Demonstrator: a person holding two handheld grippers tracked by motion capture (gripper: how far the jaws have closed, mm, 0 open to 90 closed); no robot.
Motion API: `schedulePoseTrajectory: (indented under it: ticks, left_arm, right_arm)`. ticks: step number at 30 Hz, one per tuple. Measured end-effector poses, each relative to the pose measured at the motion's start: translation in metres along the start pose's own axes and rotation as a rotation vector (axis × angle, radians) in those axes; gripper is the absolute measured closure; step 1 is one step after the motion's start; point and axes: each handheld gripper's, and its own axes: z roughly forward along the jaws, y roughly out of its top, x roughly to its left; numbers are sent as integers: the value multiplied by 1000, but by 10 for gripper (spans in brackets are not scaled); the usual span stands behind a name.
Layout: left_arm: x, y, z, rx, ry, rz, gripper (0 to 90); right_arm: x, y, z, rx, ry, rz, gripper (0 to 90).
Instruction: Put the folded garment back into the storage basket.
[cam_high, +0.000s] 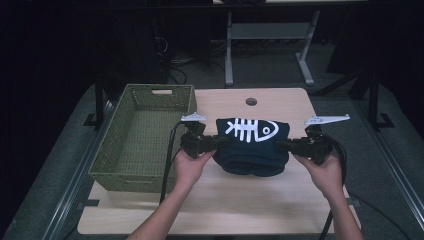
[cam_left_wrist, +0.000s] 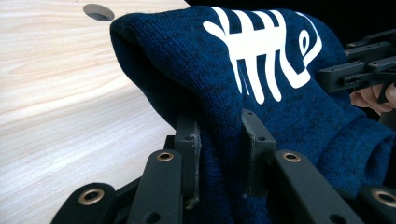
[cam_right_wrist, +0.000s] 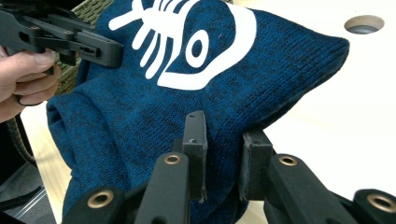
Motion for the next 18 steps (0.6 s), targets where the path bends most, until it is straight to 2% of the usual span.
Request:
schedulePoseTrajectory:
  ticks: [18]
  left_arm:
    - [11, 9, -25, -14, 15, 3, 721]
  right_arm:
    - [14, 21, 12, -5, 41, -8, 760]
